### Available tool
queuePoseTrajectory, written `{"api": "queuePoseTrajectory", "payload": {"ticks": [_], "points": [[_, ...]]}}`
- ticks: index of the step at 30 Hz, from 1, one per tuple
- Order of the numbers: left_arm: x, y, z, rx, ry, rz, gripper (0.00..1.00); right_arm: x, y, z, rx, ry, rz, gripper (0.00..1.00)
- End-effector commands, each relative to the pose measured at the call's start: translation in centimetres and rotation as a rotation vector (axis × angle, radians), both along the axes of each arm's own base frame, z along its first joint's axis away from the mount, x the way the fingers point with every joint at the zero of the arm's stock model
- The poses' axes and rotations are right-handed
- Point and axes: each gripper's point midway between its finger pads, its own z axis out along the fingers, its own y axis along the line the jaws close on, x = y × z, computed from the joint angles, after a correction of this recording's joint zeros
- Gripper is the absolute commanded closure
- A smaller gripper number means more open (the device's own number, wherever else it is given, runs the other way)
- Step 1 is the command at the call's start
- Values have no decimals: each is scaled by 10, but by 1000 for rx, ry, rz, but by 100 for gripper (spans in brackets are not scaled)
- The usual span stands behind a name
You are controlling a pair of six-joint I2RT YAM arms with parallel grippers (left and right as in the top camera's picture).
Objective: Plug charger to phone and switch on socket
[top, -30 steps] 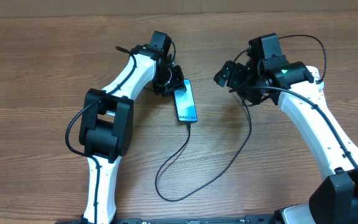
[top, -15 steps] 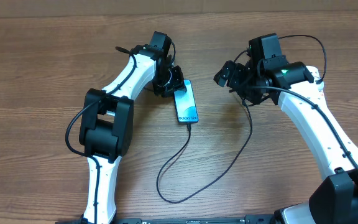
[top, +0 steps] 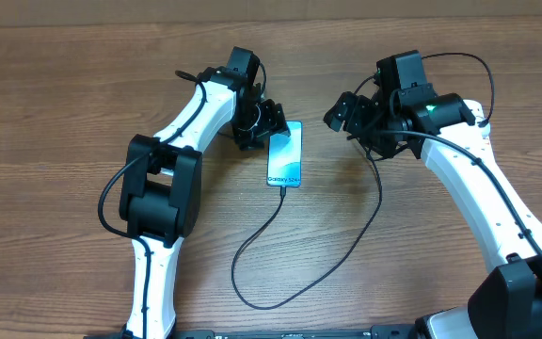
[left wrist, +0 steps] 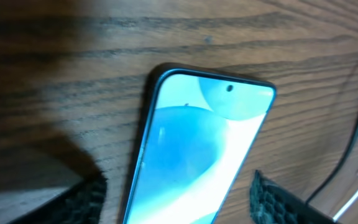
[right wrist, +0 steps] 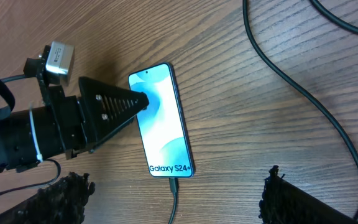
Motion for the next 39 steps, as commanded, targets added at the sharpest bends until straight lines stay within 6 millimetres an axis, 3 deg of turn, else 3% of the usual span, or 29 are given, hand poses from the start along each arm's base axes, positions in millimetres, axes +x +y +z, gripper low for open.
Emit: {"api": "queuePoseTrajectory", "payload": {"ticks": [1,3,7,10,14,15,19,24,28,32,39], "points": [[-5,7,-13,40,22,-3,9,1,1,12,5,-35,8,9],[-3,12,-12,45,20,7,0,0,1,12,4,-33,9,9],[5,31,-3,93,-2,29,0,0,0,12,-7,-39,27,9],[10,48,16,147,-53,2,0,0,0,12,-9,-39,25,9],[11,70,51,275,-132,-38,1,1,0,12,-7,-44,25,9],[10,77,60,320,-152,-45,0,1,0,12,-7,-45,25,0],[-1,98,108,468,-232,-64,0,1,0,12,-7,-45,25,0],[-26,113,169,579,-329,-58,0,1,0,12,-7,-44,25,0],[-46,113,203,564,-382,-57,0,1,0,12,-7,-44,25,0],[-57,116,214,559,-386,-56,0,1,0,12,-8,-42,25,0],[-57,117,213,561,-380,-57,0,-1,0,12,-18,-45,53,0]]}}
